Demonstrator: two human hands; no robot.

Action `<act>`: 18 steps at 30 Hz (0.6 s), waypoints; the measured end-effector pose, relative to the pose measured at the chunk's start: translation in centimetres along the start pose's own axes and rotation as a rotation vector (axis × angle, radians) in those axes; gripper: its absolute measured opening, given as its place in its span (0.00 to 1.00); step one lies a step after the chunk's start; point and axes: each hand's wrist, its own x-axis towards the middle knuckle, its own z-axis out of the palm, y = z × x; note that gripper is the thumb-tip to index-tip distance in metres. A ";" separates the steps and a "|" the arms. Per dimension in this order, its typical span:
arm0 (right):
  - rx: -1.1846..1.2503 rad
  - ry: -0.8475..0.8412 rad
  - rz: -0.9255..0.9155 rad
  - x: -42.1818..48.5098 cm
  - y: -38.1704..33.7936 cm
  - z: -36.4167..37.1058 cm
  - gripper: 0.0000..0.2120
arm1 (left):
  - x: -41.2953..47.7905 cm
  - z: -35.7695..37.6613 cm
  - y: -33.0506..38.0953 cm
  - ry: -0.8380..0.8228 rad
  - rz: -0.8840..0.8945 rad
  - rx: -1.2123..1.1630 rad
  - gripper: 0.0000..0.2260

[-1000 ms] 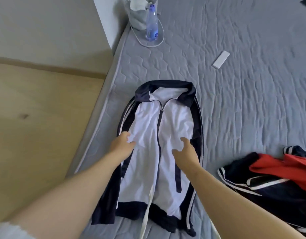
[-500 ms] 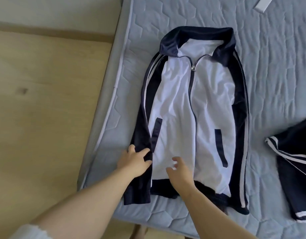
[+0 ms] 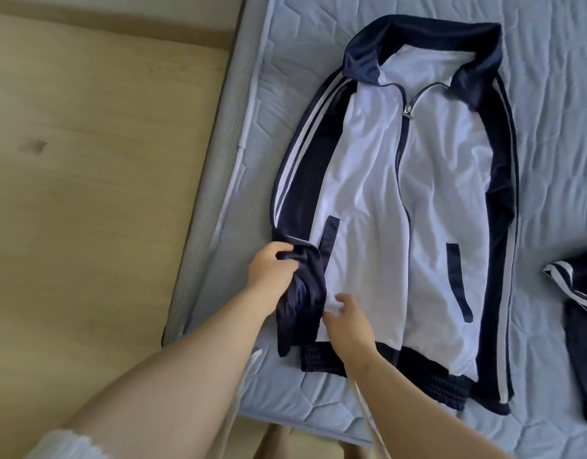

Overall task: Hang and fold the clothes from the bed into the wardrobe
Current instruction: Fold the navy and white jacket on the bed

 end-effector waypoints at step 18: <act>-0.599 0.083 -0.105 -1.8 1.5 -5.9 0.27 | -2.2 1.7 -0.7 -0.227 -0.129 0.303 0.28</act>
